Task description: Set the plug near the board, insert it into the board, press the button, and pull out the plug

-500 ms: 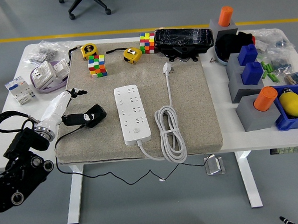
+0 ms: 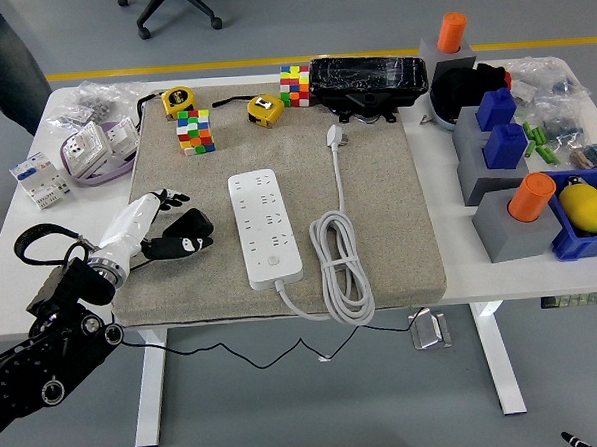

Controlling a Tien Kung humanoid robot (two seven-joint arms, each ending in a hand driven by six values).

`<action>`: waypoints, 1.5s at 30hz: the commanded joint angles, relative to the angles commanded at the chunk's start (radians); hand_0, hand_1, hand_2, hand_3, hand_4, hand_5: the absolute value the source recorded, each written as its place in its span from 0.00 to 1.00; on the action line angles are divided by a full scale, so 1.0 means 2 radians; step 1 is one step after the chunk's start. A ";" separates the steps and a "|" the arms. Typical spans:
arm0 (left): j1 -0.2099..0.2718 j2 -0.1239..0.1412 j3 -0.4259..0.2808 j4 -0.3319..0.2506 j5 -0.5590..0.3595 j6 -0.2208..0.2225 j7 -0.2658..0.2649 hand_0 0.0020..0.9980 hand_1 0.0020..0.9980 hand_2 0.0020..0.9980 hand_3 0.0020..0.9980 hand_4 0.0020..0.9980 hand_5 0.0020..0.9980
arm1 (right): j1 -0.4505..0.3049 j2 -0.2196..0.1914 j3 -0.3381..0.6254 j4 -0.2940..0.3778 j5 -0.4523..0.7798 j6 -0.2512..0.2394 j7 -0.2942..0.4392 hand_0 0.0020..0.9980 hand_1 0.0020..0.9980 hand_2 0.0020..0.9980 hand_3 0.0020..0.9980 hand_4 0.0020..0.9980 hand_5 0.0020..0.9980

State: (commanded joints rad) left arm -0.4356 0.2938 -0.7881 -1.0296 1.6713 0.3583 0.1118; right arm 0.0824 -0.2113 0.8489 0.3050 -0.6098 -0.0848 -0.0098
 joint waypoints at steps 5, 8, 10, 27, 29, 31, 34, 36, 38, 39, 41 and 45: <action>-0.007 -0.004 0.008 0.012 0.004 -0.001 0.007 0.58 0.59 0.56 0.59 1.00 0.17 | 0.000 0.000 0.002 0.000 0.000 -0.001 0.001 0.60 0.64 0.65 0.55 0.95 0.50; -0.011 -0.008 0.013 0.021 -0.001 0.000 0.010 0.58 0.59 0.56 0.59 1.00 0.17 | 0.000 0.000 0.002 0.000 0.000 -0.001 0.001 0.60 0.64 0.65 0.55 0.95 0.50; -0.013 -0.009 0.016 0.027 -0.006 0.004 0.007 0.47 0.44 0.51 0.55 0.92 0.11 | 0.000 0.000 0.002 0.000 0.000 -0.001 0.002 0.60 0.64 0.65 0.55 0.95 0.50; -0.017 -0.011 0.020 0.033 -0.019 0.031 -0.032 0.35 0.36 0.45 0.54 0.78 0.00 | 0.000 0.000 0.003 0.002 -0.001 -0.002 0.003 0.60 0.64 0.65 0.55 0.95 0.50; -0.016 -0.010 0.019 0.029 -0.020 0.033 -0.037 0.34 0.35 0.44 0.54 0.77 0.00 | 0.000 0.000 0.003 0.001 -0.001 -0.002 0.003 0.60 0.64 0.65 0.55 0.95 0.50; -0.016 -0.009 0.017 0.025 -0.022 0.036 -0.042 0.34 0.35 0.44 0.54 0.77 0.00 | -0.001 0.000 0.003 0.002 -0.001 -0.002 0.003 0.60 0.64 0.65 0.55 0.95 0.50; -0.014 -0.007 0.013 0.011 -0.027 0.041 -0.054 0.34 0.35 0.43 0.54 0.77 0.00 | -0.001 0.000 0.003 0.002 -0.001 -0.002 0.003 0.60 0.64 0.65 0.55 0.95 0.50; -0.015 -0.005 0.013 0.002 -0.034 0.042 -0.060 0.34 0.35 0.43 0.54 0.77 0.00 | -0.001 0.000 0.004 0.002 -0.001 -0.002 0.003 0.60 0.64 0.65 0.55 0.95 0.50; -0.017 -0.004 0.016 -0.004 -0.038 0.041 -0.064 0.34 0.35 0.43 0.54 0.77 0.00 | -0.001 0.000 0.004 0.001 -0.001 -0.002 0.003 0.60 0.64 0.65 0.55 0.95 0.50; -0.020 -0.003 0.019 -0.005 -0.039 0.039 -0.069 0.34 0.35 0.43 0.54 0.77 0.00 | 0.000 0.000 0.003 0.001 0.000 -0.002 0.003 0.60 0.64 0.65 0.55 0.95 0.50; -0.027 -0.001 0.028 -0.005 -0.052 0.034 -0.086 0.35 0.35 0.43 0.54 0.76 0.00 | 0.000 0.000 0.004 0.002 0.000 -0.002 0.003 0.60 0.64 0.65 0.55 0.95 0.50; -0.043 0.000 0.051 0.006 -0.066 0.024 -0.105 0.35 0.35 0.43 0.54 0.76 0.00 | 0.000 -0.001 0.002 0.002 0.001 -0.002 0.003 0.60 0.64 0.65 0.55 0.95 0.50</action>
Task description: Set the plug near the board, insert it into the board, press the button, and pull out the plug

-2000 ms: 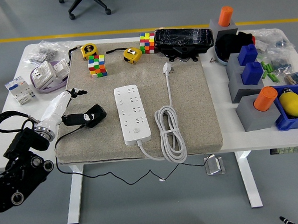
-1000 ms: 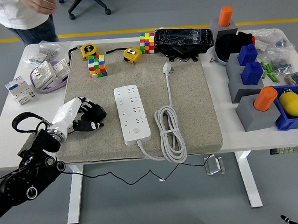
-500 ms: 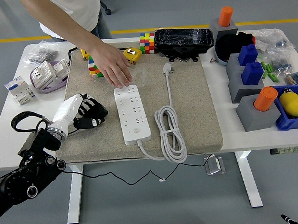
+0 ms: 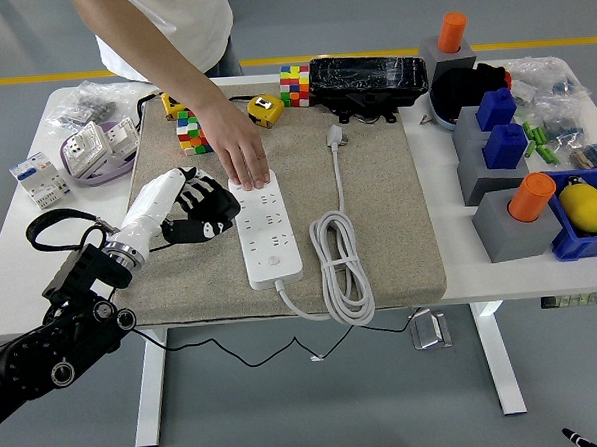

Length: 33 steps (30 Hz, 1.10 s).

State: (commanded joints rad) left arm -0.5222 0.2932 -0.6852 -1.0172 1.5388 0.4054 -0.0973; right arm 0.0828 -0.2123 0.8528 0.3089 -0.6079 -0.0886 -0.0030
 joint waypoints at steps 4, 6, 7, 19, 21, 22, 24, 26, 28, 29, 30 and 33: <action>-0.013 -0.002 0.017 0.011 -0.006 -0.006 -0.005 0.36 0.37 0.44 0.53 0.76 0.00 | 0.000 0.000 -0.001 0.000 0.001 0.000 0.000 0.60 0.64 0.65 0.55 0.95 0.50; -0.017 -0.004 0.022 0.016 -0.006 -0.008 -0.005 0.36 0.37 0.44 0.53 0.76 0.00 | -0.001 0.000 -0.001 0.000 0.001 0.000 0.000 0.60 0.64 0.65 0.55 0.95 0.50; -0.020 -0.004 0.025 0.018 -0.005 -0.009 -0.005 0.38 0.38 0.44 0.53 0.76 0.00 | 0.000 0.000 -0.002 0.000 0.001 0.000 0.000 0.60 0.64 0.65 0.55 0.95 0.50; -0.035 -0.010 0.055 0.034 -0.009 -0.009 -0.011 0.40 0.40 0.45 0.54 0.76 0.00 | 0.000 -0.001 -0.002 0.001 0.002 0.001 0.000 0.60 0.64 0.65 0.55 0.95 0.50; -0.035 -0.011 0.057 0.036 -0.008 -0.007 -0.010 0.40 0.40 0.45 0.54 0.76 0.00 | 0.000 -0.001 -0.002 0.001 0.001 0.001 0.000 0.60 0.64 0.65 0.55 0.95 0.50; -0.035 -0.011 0.057 0.037 -0.007 -0.006 -0.009 0.40 0.40 0.45 0.54 0.76 0.00 | 0.000 -0.001 -0.002 0.001 0.001 0.001 0.000 0.60 0.64 0.65 0.55 0.95 0.50; -0.035 -0.010 0.057 0.039 -0.008 -0.005 -0.009 0.40 0.40 0.45 0.54 0.76 0.00 | 0.000 -0.001 -0.001 0.002 0.000 0.001 0.000 0.60 0.64 0.65 0.55 0.95 0.50; -0.037 -0.010 0.059 0.042 -0.007 -0.005 -0.009 0.40 0.40 0.45 0.54 0.75 0.00 | 0.000 -0.001 -0.001 0.002 0.000 0.001 0.000 0.60 0.64 0.65 0.55 0.95 0.50; -0.039 -0.009 0.062 0.046 -0.007 -0.007 -0.009 0.40 0.40 0.45 0.54 0.75 0.00 | 0.000 -0.001 -0.001 0.002 0.000 0.001 0.000 0.60 0.64 0.65 0.55 0.95 0.50; -0.040 -0.008 0.063 0.048 -0.007 -0.008 -0.009 0.40 0.40 0.45 0.54 0.75 0.00 | 0.000 -0.001 0.000 0.002 0.000 0.001 0.000 0.60 0.64 0.65 0.55 0.95 0.50; -0.040 -0.008 0.063 0.049 -0.008 -0.010 -0.010 0.40 0.40 0.45 0.54 0.75 0.00 | 0.000 -0.001 0.000 0.003 -0.001 0.001 0.000 0.60 0.64 0.65 0.55 0.95 0.50; -0.041 -0.006 0.067 0.051 -0.010 -0.011 -0.013 0.40 0.41 0.45 0.54 0.75 0.00 | 0.000 -0.001 0.001 0.003 -0.001 0.001 0.000 0.60 0.64 0.65 0.55 0.95 0.49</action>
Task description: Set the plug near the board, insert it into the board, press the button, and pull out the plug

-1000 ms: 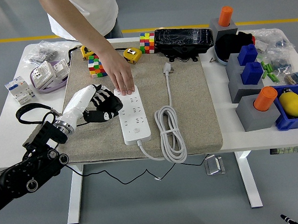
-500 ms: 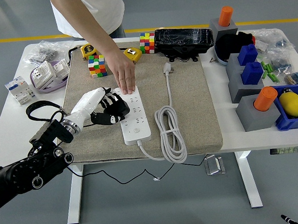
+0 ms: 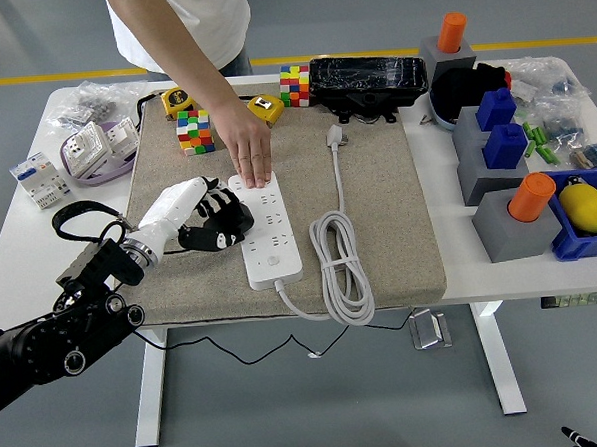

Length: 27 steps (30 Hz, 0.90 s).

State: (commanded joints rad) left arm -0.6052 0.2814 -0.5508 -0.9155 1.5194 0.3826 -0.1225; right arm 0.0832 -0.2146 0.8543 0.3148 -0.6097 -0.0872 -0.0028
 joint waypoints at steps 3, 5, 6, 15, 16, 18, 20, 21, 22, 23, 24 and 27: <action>-0.001 0.000 0.002 0.002 0.001 -0.001 0.000 0.40 0.41 0.45 0.54 0.75 0.00 | 0.000 0.000 0.000 0.000 0.000 0.000 0.000 0.60 0.64 0.65 0.55 0.95 0.49; -0.001 0.000 0.003 0.003 0.001 -0.001 0.000 0.42 0.42 0.46 0.54 0.75 0.00 | 0.000 0.000 0.000 0.001 0.000 0.000 0.000 0.60 0.64 0.65 0.55 0.95 0.49; -0.001 0.000 0.003 0.003 0.001 0.000 -0.001 0.42 0.42 0.46 0.54 0.75 0.00 | 0.000 0.000 -0.001 0.001 0.000 0.000 0.000 0.60 0.64 0.65 0.55 0.95 0.49; 0.000 0.001 0.002 0.007 -0.009 -0.006 -0.006 0.45 0.49 0.55 0.57 0.79 0.00 | 0.000 0.000 0.000 0.002 -0.001 0.000 0.000 0.60 0.64 0.65 0.55 0.95 0.49; 0.000 0.001 0.002 0.008 -0.013 -0.007 -0.007 0.67 0.75 0.77 0.81 1.00 0.24 | 0.000 0.000 0.000 0.002 -0.001 0.001 0.000 0.60 0.64 0.65 0.55 0.95 0.49; 0.000 0.001 0.001 0.009 -0.012 -0.010 -0.006 0.67 0.75 0.77 0.81 1.00 0.24 | 0.000 0.000 0.001 0.002 -0.001 0.001 0.000 0.60 0.64 0.65 0.55 0.95 0.49; 0.000 0.001 0.001 0.010 -0.013 -0.009 -0.007 0.67 0.75 0.77 0.81 1.00 0.24 | 0.000 0.000 0.001 0.002 -0.002 0.001 0.000 0.60 0.64 0.65 0.55 0.95 0.49; 0.001 0.001 0.000 0.010 -0.013 -0.010 -0.008 0.67 0.75 0.77 0.81 1.00 0.24 | 0.000 0.000 0.001 0.002 -0.002 0.001 0.000 0.60 0.64 0.65 0.55 0.95 0.49; 0.002 0.001 -0.001 0.009 -0.014 -0.009 -0.011 0.70 0.79 0.83 0.88 1.00 0.34 | -0.001 0.000 0.001 0.002 -0.002 0.001 0.000 0.60 0.64 0.65 0.55 0.95 0.49; 0.002 0.001 -0.002 0.008 -0.014 -0.009 -0.012 0.70 0.79 0.83 0.88 1.00 0.34 | 0.000 0.000 0.001 0.002 -0.002 0.001 0.000 0.60 0.64 0.65 0.55 0.95 0.49; 0.003 0.001 -0.004 0.008 -0.013 -0.009 -0.013 0.70 0.79 0.83 0.88 1.00 0.34 | -0.001 0.000 0.001 0.002 -0.002 0.001 0.000 0.60 0.64 0.65 0.55 0.95 0.49; 0.006 0.003 -0.010 0.003 -0.013 -0.008 -0.018 0.70 0.79 0.83 0.88 1.00 0.34 | -0.001 0.001 0.000 0.002 -0.002 0.001 0.000 0.60 0.64 0.65 0.55 0.95 0.49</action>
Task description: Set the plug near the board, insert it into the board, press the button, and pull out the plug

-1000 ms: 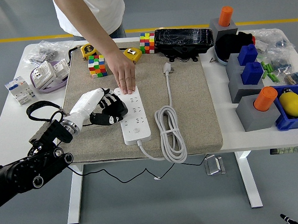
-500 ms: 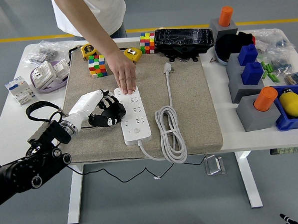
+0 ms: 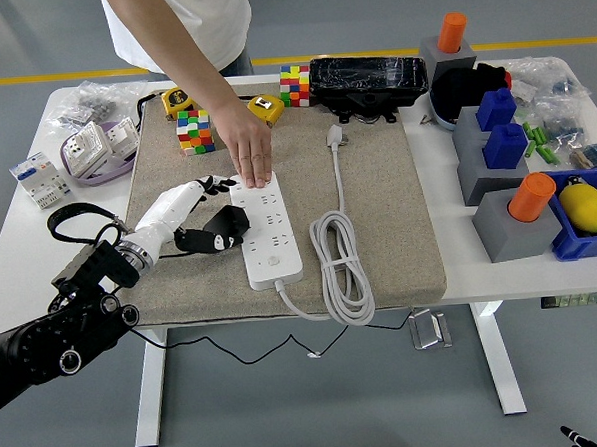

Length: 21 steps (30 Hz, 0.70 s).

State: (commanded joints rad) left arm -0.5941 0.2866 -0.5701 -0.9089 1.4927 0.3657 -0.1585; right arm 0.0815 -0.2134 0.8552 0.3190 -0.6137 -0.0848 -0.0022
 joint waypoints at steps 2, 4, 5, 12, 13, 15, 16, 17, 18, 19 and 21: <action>0.005 0.002 -0.010 -0.009 0.000 0.001 -0.001 0.70 0.78 0.83 0.88 1.00 0.36 | 0.000 0.000 0.000 0.000 0.000 0.000 0.000 0.60 0.64 0.65 0.55 0.95 0.49; 0.015 0.004 -0.024 -0.024 -0.005 0.009 -0.005 0.70 0.78 0.83 0.88 1.00 0.36 | -0.001 0.000 0.000 0.000 -0.001 0.000 0.000 0.60 0.64 0.65 0.55 0.95 0.49; 0.020 0.006 -0.031 -0.033 -0.008 0.014 -0.007 0.70 0.78 0.83 0.88 1.00 0.36 | -0.001 0.000 0.000 0.000 -0.001 0.000 0.000 0.60 0.64 0.65 0.55 0.95 0.49; 0.081 0.008 -0.096 -0.114 -0.028 0.056 -0.006 0.68 0.72 0.76 0.81 1.00 0.50 | -0.001 0.000 0.002 0.000 -0.003 0.000 0.000 0.60 0.64 0.65 0.55 0.95 0.49; 0.090 0.006 -0.105 -0.124 -0.022 0.058 0.002 0.72 0.79 0.79 0.81 0.98 0.57 | -0.001 0.000 0.002 0.000 -0.003 0.000 0.000 0.60 0.64 0.65 0.55 0.95 0.49; 0.108 0.002 -0.118 -0.140 -0.010 0.061 0.016 0.72 0.79 0.79 0.81 0.98 0.57 | 0.000 0.000 0.001 0.000 -0.004 0.000 0.000 0.60 0.64 0.65 0.55 0.95 0.49; 0.115 0.001 -0.122 -0.146 -0.005 0.062 0.022 0.72 0.79 0.79 0.81 0.98 0.57 | 0.000 0.000 0.000 0.000 -0.004 0.000 0.001 0.60 0.64 0.65 0.55 0.95 0.49; 0.125 -0.001 -0.128 -0.153 0.006 0.062 0.032 0.72 0.79 0.79 0.81 0.98 0.57 | 0.000 0.000 0.000 0.000 -0.004 0.000 0.001 0.60 0.64 0.65 0.55 0.95 0.49; 0.135 -0.002 -0.132 -0.159 0.016 0.062 0.042 0.72 0.79 0.79 0.81 0.98 0.57 | 0.000 -0.001 -0.001 0.001 -0.004 0.000 0.001 0.60 0.64 0.65 0.55 0.95 0.49; 0.142 -0.002 -0.133 -0.164 0.024 0.064 0.048 0.76 0.81 0.80 0.82 0.96 0.62 | 0.000 -0.001 -0.001 0.001 -0.005 0.000 0.001 0.60 0.64 0.65 0.55 0.95 0.49; 0.155 -0.002 -0.133 -0.170 0.041 0.066 0.059 0.76 0.81 0.80 0.82 0.96 0.62 | 0.000 0.000 -0.001 0.001 -0.005 0.000 0.001 0.60 0.64 0.65 0.55 0.95 0.49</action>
State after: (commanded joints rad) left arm -0.2846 0.2823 -0.8362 -1.2485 1.5754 0.4974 -0.0407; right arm 0.0809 -0.2140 0.8524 0.3211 -0.6240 -0.0850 0.0001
